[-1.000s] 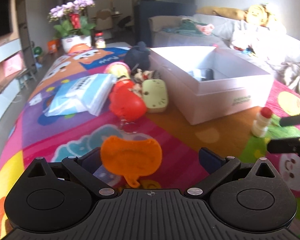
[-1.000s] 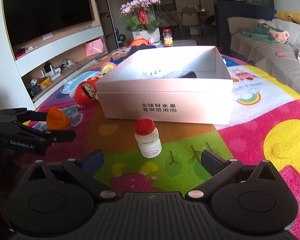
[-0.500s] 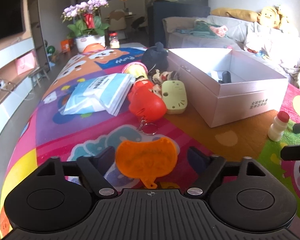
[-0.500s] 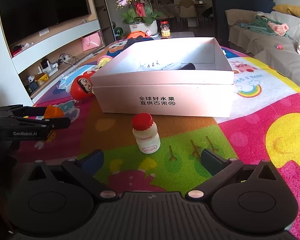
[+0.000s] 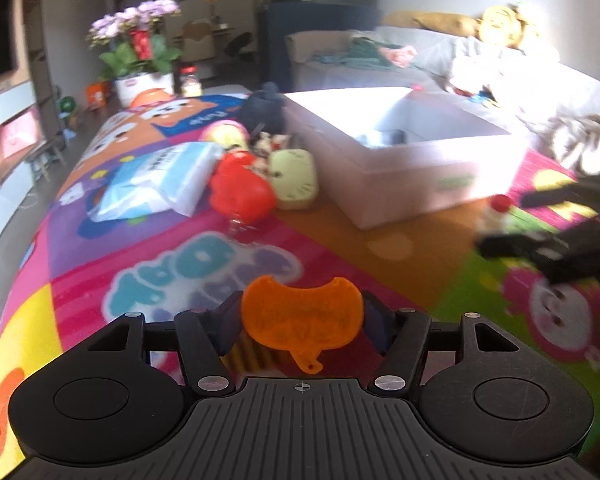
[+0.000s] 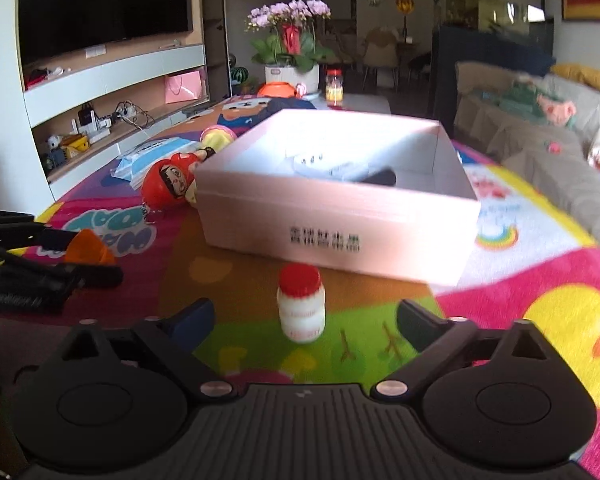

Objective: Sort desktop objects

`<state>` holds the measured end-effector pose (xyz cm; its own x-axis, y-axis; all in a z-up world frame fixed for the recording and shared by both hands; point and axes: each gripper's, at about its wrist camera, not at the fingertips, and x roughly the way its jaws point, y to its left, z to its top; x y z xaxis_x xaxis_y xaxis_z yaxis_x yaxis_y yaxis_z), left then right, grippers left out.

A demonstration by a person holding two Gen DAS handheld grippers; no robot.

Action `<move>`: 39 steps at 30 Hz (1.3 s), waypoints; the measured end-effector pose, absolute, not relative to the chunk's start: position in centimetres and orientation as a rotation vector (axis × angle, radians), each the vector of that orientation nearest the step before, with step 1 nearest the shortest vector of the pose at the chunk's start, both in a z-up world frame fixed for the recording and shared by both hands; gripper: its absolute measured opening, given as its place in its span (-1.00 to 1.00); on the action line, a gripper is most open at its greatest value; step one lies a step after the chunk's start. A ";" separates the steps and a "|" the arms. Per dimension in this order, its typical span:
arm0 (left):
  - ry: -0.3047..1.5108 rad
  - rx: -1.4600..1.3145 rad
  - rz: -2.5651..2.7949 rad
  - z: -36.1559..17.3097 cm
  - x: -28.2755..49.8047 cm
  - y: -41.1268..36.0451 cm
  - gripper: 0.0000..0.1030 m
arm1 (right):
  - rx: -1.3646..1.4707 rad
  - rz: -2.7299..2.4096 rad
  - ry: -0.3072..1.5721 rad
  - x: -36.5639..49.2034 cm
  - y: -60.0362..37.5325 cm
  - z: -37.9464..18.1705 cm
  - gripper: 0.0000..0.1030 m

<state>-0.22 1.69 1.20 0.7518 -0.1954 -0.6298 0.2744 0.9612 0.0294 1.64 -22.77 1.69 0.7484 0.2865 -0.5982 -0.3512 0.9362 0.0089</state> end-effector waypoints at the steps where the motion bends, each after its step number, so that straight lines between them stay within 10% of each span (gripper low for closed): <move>1: 0.676 0.127 -0.271 1.2 -0.6 1.4 0.29 | -0.133 0.345 0.644 2.0 -22.3 1.7 0.64; 7: 0.672 0.158 -0.318 1.4 -1.8 0.3 0.29 | -0.173 0.365 0.718 3.2 -21.6 1.7 -0.50; 23: 0.280 0.319 -0.398 11.2 5.2 -6.9 0.44 | -0.149 0.293 0.386 2.5 -26.3 13.5 -0.51; 29: 0.329 0.201 -0.338 10.6 6.8 -3.8 0.87 | -0.104 0.249 0.397 6.2 -27.0 14.5 -0.24; 39: 0.604 0.147 -0.013 1.3 4.8 7.0 0.89 | -0.288 0.279 0.449 4.7 -23.3 9.9 0.09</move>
<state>4.84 6.99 1.32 0.8235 0.0302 -0.5666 0.0555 0.9895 0.1334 4.68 -23.31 9.92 0.8646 0.1995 -0.4611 -0.3251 0.9220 -0.2105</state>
